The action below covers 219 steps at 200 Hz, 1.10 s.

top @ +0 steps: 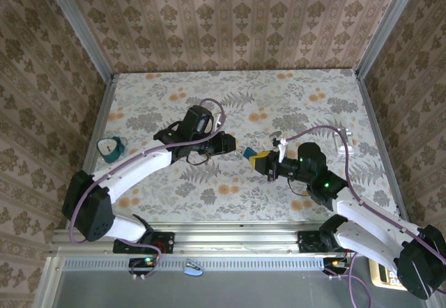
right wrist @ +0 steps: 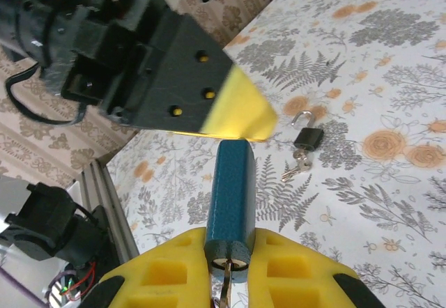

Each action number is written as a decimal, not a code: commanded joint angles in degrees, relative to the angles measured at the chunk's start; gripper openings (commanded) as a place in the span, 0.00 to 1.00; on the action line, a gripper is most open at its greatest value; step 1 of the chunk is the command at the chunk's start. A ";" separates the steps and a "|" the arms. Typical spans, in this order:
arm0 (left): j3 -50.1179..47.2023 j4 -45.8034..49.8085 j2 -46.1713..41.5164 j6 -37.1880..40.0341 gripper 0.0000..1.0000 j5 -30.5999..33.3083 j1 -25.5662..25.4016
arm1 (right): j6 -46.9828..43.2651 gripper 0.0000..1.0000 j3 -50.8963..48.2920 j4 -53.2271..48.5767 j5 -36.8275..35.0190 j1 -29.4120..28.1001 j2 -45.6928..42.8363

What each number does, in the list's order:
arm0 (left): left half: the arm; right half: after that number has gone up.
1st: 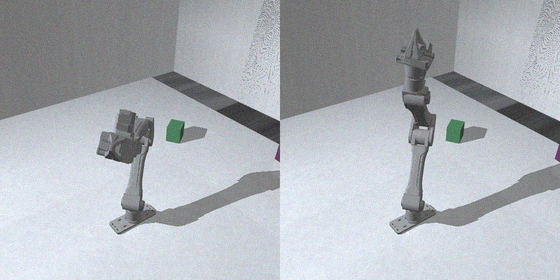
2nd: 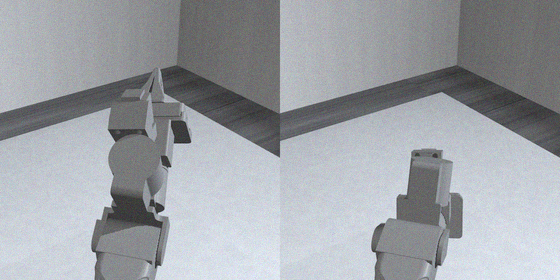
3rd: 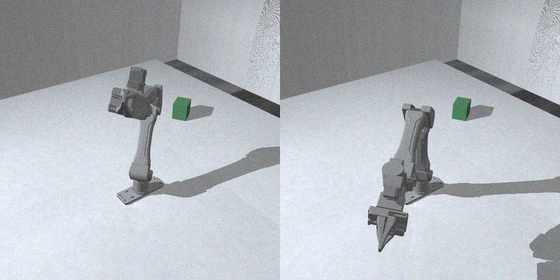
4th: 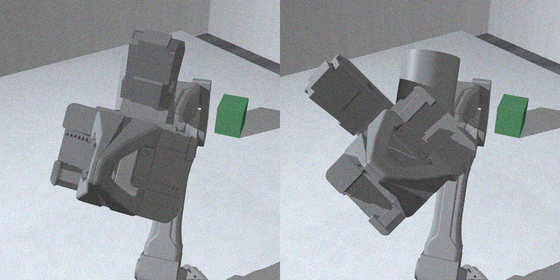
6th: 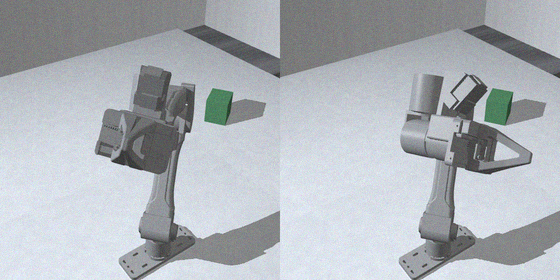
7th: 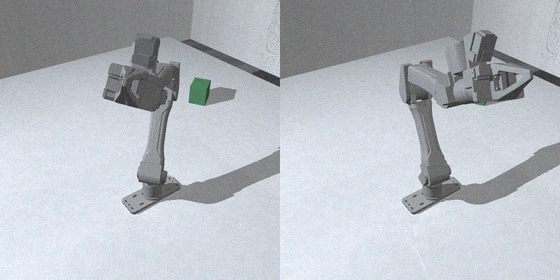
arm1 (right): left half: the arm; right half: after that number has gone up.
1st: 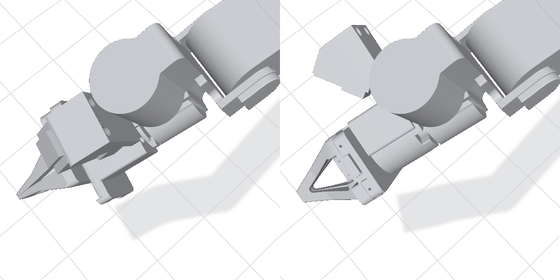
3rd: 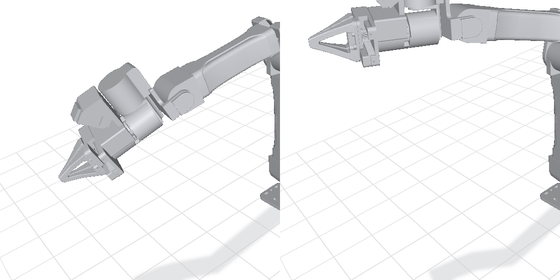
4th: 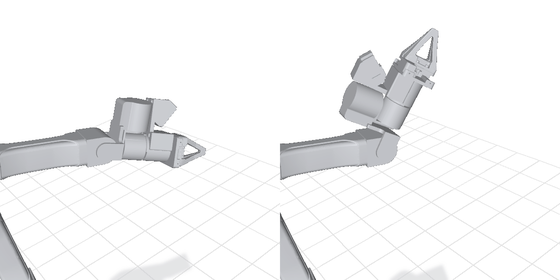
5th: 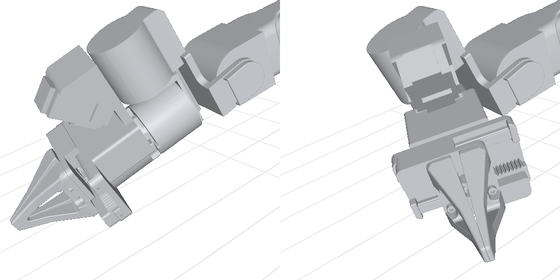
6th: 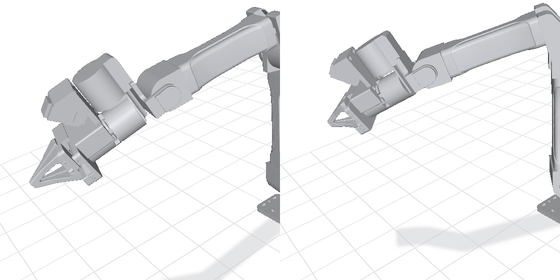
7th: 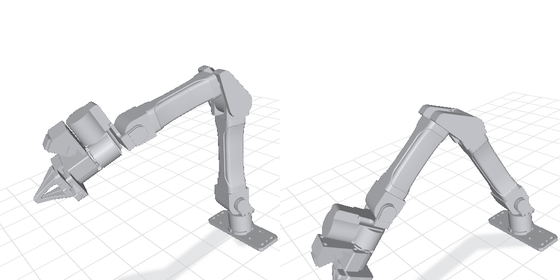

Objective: Unlock with the key

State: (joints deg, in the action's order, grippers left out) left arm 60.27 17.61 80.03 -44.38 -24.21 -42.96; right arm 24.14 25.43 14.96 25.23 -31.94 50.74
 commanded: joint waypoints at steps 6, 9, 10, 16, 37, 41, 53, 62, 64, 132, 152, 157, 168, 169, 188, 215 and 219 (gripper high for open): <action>-2.48 -1.64 -4.00 -2.31 0.28 -0.77 0.77 | 1.67 0.00 0.47 3.39 -5.11 1.22 -0.11; -2.65 -1.84 -4.28 -2.45 0.28 -0.71 0.84 | 1.98 0.01 0.42 3.52 -5.29 1.31 -0.07; -2.68 -1.86 -4.36 -2.50 0.29 -0.65 0.85 | 2.06 0.00 0.37 3.51 -5.38 1.33 -0.09; -2.94 -1.82 -4.88 -2.63 0.30 -0.20 1.06 | 2.38 0.00 0.16 3.66 -5.58 1.52 0.01; -3.89 -1.16 -6.59 -2.77 0.33 1.74 1.44 | 3.83 0.01 0.17 3.30 -6.87 2.10 0.78; -4.19 -1.17 -7.00 -2.90 0.34 2.29 1.52 | 4.27 0.01 0.20 3.24 -7.00 2.28 1.09; -5.40 -1.96 -8.23 -3.33 0.36 3.66 1.57 | 5.78 0.01 0.27 3.09 -7.57 2.95 2.33; -6.38 -2.80 -9.26 -3.90 0.37 4.71 1.66 | 7.12 0.01 0.39 3.20 -7.73 3.57 3.59; -6.61 -3.01 -9.47 -3.99 0.37 4.87 1.65 | 7.36 0.01 0.40 3.29 -7.72 3.73 3.97; -11.16 -6.96 -12.79 -6.58 0.42 6.55 1.81 | 17.55 0.01 0.18 16.81 -7.16 7.29 18.88; -11.58 -7.73 -12.96 -7.10 0.42 6.47 1.68 | 20.11 0.01 1.12 21.58 -6.82 7.60 24.19; -11.80 -7.84 -12.96 -7.17 0.43 6.54 1.60 | 20.74 0.02 1.53 22.37 -6.78 7.68 25.52; -12.00 -8.34 -12.89 -7.56 0.43 6.63 1.64 | 22.31 0.02 2.56 23.73 -6.52 7.98 28.39; -12.01 -8.40 -12.84 -7.60 0.43 6.63 1.65 | 22.46 0.02 2.67 23.89 -6.52 7.97 28.51; -12.35 -9.24 -12.70 -8.16 0.43 6.58 1.57 | 26.09 0.02 4.39 28.07 -4.76 8.89 34.69; -12.54 -9.52 -12.61 -8.61 0.43 6.67 1.26 | 30.13 0.02 6.69 32.73 -3.75 9.52 40.85; -12.62 -9.48 -12.62 -8.68 0.43 6.71 1.18 | 30.64 0.02 7.06 33.18 -3.58 9.53 41.64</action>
State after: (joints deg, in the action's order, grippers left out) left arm 48.29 9.76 68.12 -51.88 -18.09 -41.54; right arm 49.41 29.12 38.74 19.77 -22.94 88.97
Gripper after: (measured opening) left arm 0.431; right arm 0.146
